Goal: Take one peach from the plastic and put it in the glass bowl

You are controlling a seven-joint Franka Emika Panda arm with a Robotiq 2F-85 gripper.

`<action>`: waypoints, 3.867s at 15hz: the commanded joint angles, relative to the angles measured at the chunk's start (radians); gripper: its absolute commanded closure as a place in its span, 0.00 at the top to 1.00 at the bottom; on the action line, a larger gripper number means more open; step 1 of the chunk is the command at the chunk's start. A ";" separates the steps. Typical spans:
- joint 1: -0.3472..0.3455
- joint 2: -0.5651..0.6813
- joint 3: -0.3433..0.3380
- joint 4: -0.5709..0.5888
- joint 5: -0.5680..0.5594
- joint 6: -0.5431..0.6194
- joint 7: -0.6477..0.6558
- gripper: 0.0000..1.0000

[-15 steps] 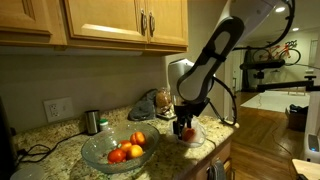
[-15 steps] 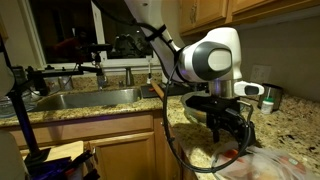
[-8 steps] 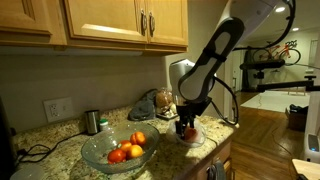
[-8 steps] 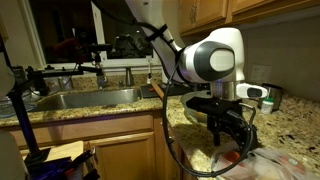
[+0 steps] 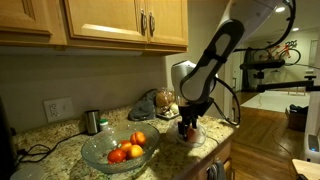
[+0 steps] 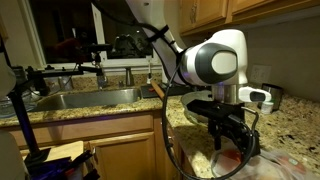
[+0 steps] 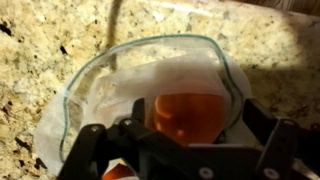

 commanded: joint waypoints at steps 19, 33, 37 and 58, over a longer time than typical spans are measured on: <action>-0.020 0.001 -0.009 0.008 -0.003 -0.014 -0.006 0.42; 0.007 -0.063 -0.018 -0.010 -0.050 0.005 0.026 0.39; 0.019 -0.100 -0.021 -0.031 -0.086 0.028 0.042 0.39; 0.037 -0.266 0.004 -0.119 -0.338 0.026 0.202 0.39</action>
